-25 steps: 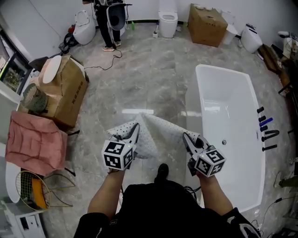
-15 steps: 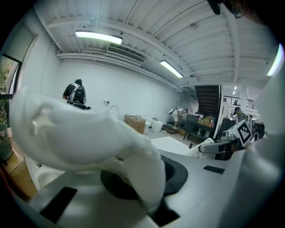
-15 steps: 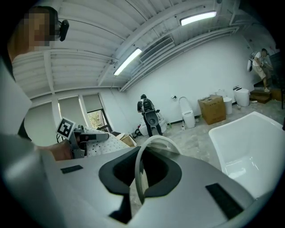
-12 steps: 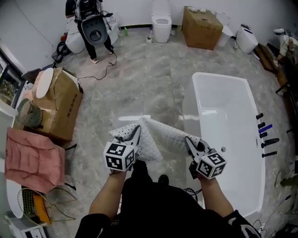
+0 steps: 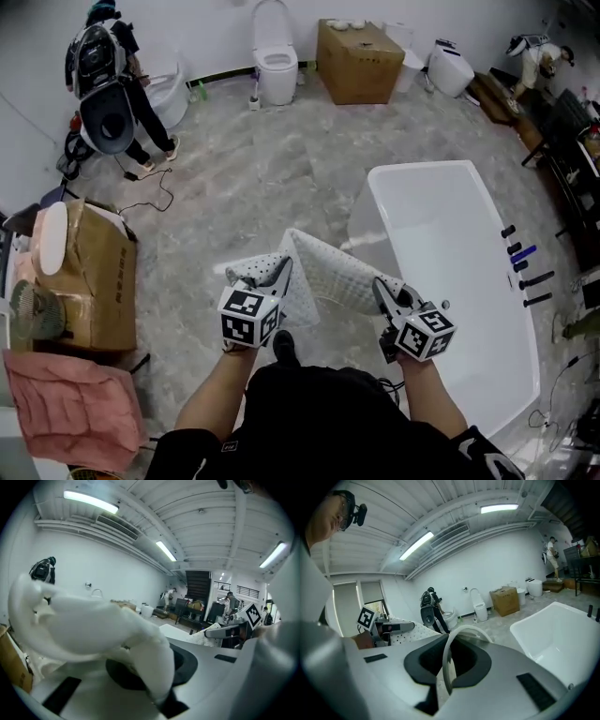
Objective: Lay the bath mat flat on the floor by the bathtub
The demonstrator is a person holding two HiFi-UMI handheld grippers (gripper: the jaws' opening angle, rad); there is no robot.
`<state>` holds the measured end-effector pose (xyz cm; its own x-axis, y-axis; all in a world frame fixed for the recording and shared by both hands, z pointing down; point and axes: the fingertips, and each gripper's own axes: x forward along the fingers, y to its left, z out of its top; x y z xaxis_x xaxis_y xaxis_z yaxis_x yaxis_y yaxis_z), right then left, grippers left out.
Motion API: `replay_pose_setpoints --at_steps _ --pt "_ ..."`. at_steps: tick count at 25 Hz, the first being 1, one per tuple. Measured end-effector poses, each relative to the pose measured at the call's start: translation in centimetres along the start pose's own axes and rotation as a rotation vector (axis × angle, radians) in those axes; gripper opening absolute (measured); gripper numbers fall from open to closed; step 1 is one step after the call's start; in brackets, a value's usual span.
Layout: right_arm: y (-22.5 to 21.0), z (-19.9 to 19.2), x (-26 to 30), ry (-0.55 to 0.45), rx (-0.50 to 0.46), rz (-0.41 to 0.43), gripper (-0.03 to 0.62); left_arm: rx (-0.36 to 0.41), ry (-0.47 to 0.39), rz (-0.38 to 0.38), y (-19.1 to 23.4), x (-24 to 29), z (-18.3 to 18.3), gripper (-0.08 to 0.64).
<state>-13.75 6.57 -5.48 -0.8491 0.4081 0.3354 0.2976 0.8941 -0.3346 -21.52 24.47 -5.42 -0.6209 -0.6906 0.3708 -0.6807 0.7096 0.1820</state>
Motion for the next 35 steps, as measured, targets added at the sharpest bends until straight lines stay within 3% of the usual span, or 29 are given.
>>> replay_pose_setpoints --at_steps 5,10,13,17,22,29,35 --pt "0.0 0.9 2.3 -0.026 0.008 -0.09 0.023 0.04 0.021 -0.087 2.8 3.6 1.5 0.046" --pt "-3.1 0.4 1.5 -0.026 0.043 -0.166 0.023 0.037 0.044 -0.161 1.4 7.5 1.7 0.046" --pt "-5.5 -0.1 0.0 -0.048 0.056 -0.203 0.023 0.051 0.075 -0.205 -1.0 9.8 1.0 0.046" --pt "-9.0 -1.3 -3.0 -0.089 0.152 -0.259 0.023 0.09 0.107 -0.258 -4.7 13.0 1.8 0.046" --pt "-11.9 -2.1 -6.5 -0.099 0.142 -0.296 0.023 0.114 0.124 -0.321 -9.7 15.7 2.1 0.046" --pt "-15.0 -3.5 -11.1 -0.193 0.265 -0.461 0.023 0.202 0.19 -0.481 -15.9 20.3 2.0 0.046" --pt "-16.8 -4.3 -12.3 -0.223 0.34 -0.619 0.023 0.282 0.249 -0.631 -18.5 24.5 1.7 0.046"
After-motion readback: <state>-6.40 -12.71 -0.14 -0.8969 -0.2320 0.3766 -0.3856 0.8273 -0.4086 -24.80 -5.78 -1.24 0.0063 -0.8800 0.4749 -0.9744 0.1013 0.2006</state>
